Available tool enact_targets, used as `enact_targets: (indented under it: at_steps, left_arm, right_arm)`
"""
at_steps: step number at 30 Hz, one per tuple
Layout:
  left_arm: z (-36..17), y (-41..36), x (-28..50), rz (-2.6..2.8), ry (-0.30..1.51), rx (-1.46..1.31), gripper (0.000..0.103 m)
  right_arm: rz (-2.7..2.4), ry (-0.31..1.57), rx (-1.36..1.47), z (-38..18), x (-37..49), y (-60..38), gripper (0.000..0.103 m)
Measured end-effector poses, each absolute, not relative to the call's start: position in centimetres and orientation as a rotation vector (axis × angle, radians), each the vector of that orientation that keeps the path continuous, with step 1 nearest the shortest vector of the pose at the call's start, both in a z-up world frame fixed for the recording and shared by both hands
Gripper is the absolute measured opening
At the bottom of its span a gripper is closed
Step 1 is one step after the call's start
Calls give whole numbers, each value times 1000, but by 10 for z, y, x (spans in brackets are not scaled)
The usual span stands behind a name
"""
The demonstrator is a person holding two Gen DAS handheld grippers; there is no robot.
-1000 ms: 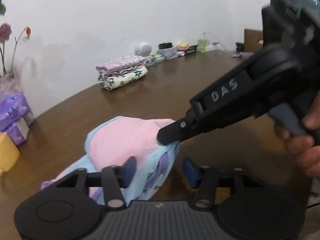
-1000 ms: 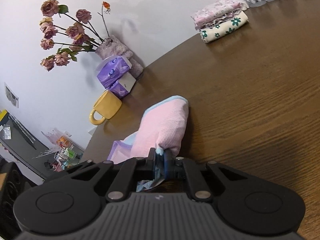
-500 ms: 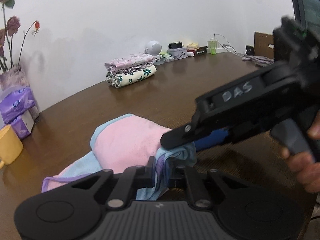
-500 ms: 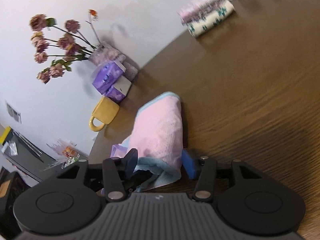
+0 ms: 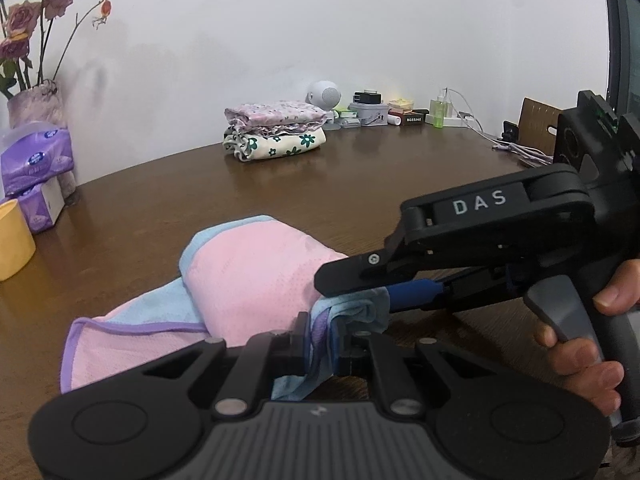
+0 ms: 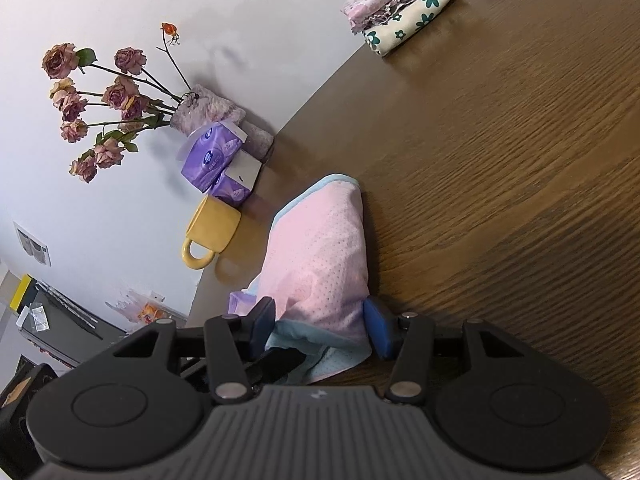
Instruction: Fold clothes
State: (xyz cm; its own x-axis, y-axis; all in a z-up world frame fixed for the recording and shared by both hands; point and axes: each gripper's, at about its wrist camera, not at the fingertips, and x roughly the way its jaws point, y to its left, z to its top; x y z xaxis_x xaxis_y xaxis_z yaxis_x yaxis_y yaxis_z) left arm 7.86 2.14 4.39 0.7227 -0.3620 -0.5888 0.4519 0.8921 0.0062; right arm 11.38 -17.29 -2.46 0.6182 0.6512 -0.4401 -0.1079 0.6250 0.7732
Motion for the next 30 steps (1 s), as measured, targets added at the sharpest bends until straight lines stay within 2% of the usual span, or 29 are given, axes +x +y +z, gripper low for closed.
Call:
enact_targets:
  at_steps: [2, 4, 5, 6, 7, 13, 17, 22, 30]
  left_arm:
    - [44, 23, 78, -464, 628, 146, 20]
    - [47, 25, 75, -473, 629, 146, 27]
    - [49, 27, 73, -472, 626, 144, 37]
    - [50, 29, 71, -469, 625, 143, 42]
    - [52, 32, 70, -463, 625, 136, 49]
    - [59, 53, 68, -442, 632, 61, 53]
    - [58, 39, 58, -407, 592, 199, 66]
    - [51, 9, 47, -434, 571, 314, 69]
    - [37, -21, 49, -309, 559, 440, 69]
  right_arm:
    - [484, 795, 783, -27, 115, -172, 41]
    - [481, 821, 800, -32, 119, -172, 18]
    - [480, 832, 807, -35, 120, -172, 15]
    - [481, 832, 809, -36, 120, -172, 14]
    - [482, 832, 808, -36, 120, -172, 14]
    - [482, 826, 755, -31, 118, -168, 13]
    - [489, 808, 706, -21, 112, -164, 13]
    - [494, 717, 541, 0, 92, -152, 13]
    - [520, 695, 542, 0, 78, -155, 12]
